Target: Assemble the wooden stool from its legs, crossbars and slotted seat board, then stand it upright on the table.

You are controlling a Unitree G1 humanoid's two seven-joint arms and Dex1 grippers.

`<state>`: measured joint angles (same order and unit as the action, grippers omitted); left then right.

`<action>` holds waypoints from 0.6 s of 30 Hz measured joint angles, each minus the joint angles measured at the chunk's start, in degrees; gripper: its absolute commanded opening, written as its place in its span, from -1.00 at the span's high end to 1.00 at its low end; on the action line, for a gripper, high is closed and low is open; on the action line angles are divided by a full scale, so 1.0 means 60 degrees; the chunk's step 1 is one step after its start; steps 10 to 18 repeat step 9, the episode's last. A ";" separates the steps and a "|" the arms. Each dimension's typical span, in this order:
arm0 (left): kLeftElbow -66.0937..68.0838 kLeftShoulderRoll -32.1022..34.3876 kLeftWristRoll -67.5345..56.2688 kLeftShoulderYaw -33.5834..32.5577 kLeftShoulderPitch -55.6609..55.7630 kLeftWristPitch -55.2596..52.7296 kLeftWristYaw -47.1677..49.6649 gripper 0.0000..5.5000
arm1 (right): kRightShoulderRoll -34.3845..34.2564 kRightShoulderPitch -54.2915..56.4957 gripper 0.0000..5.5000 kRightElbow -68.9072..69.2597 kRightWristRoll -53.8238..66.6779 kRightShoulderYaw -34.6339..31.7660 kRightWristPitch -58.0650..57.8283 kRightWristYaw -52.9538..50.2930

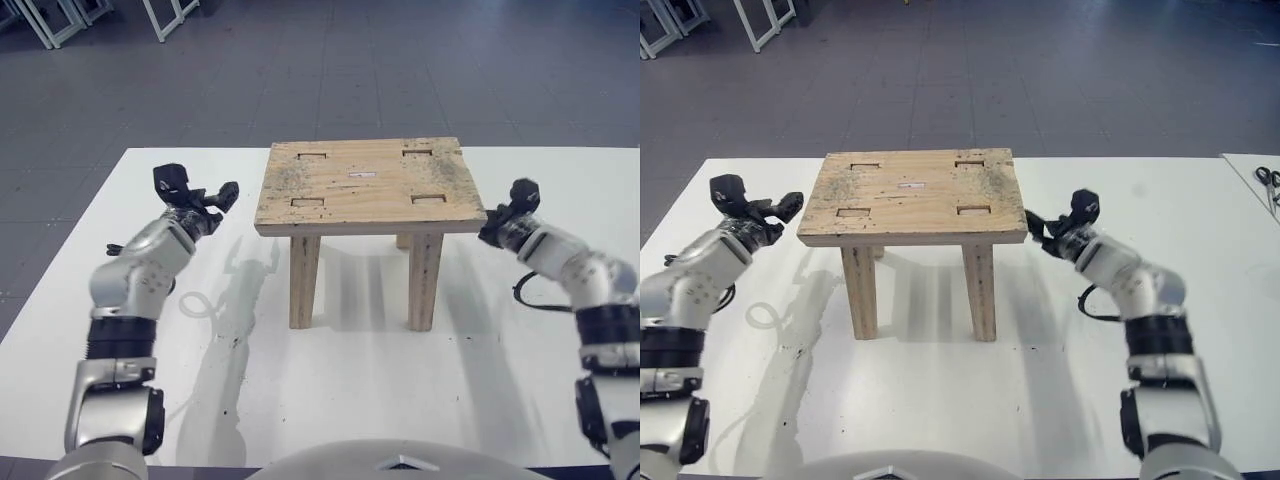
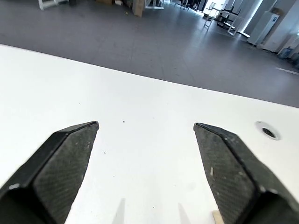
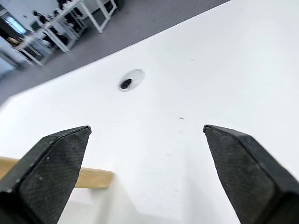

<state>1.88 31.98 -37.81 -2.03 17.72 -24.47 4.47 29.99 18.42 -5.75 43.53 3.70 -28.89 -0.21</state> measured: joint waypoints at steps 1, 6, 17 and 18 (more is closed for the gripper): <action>-0.0724 -0.0375 0.0923 0.0270 -0.0444 0.0555 0.0308 -0.37 | -0.0301 -0.0842 -0.62 0.1047 -0.1267 0.0335 0.0714 -0.0662; -0.1516 -0.1309 0.2361 0.0408 -0.1064 0.1239 0.0435 -0.37 | -0.0914 -0.1420 -0.62 0.1929 -0.3434 0.0478 0.1275 -0.1238; -0.1574 -0.1755 0.2638 0.0386 -0.1368 0.1228 0.0332 -0.37 | -0.1377 -0.1384 -0.62 0.1928 -0.3979 0.0477 0.1228 -0.1257; -0.1574 -0.1755 0.2638 0.0386 -0.1368 0.1228 0.0332 -0.37 | -0.1377 -0.1384 -0.62 0.1928 -0.3979 0.0477 0.1228 -0.1257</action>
